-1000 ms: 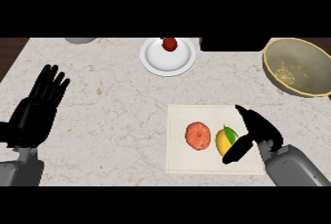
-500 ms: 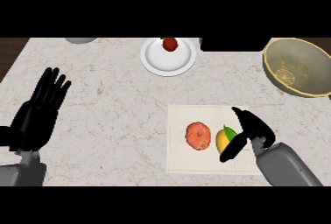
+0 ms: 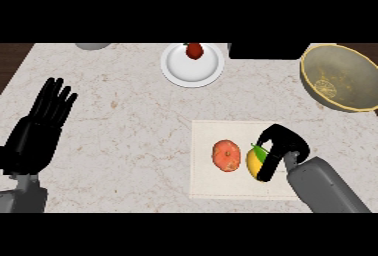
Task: Pick the lemon from the placemat and place it in the bowl
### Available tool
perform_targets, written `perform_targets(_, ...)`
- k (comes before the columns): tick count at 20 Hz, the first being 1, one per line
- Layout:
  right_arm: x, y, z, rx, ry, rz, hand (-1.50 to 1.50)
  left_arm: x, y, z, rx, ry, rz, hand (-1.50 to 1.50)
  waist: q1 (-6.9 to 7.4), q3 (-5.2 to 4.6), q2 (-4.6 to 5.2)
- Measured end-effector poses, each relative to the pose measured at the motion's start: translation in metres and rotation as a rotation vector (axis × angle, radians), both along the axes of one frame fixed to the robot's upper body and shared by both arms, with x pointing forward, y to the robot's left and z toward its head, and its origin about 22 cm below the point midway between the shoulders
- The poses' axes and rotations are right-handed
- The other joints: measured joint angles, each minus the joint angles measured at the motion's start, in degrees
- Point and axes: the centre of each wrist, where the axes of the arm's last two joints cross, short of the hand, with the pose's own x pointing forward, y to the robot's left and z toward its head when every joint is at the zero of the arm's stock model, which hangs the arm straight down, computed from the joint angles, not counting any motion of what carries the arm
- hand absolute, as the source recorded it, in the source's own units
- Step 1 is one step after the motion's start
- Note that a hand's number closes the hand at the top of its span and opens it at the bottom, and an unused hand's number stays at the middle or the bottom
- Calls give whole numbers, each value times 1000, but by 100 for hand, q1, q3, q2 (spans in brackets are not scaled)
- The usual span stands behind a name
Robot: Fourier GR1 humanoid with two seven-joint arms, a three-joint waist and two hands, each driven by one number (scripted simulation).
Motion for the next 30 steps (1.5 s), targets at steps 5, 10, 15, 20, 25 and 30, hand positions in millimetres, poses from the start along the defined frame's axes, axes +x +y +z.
perform_targets(5,1,9,5,-29,-11,56,150,7,-4,-2,1,-2,8,0,-19,10,10)
perform_targets(10,0,-7,16,-44,-69,221,150,4,0,-3,-1,1,14,0,-38,23,15)
perform_targets(15,-15,-31,42,-4,-223,591,150,3,0,-5,-5,9,20,0,-127,41,-9)
perform_targets(20,-29,-86,67,5,-421,732,150,0,8,-7,-5,7,34,0,-171,37,-6)
perform_targets(25,-32,-134,107,-32,-630,666,150,-1,4,-3,-2,4,34,0,-172,31,-8)
perform_targets(30,-37,-165,153,-86,-791,546,150,-5,2,-6,0,5,32,0,-146,26,-6)
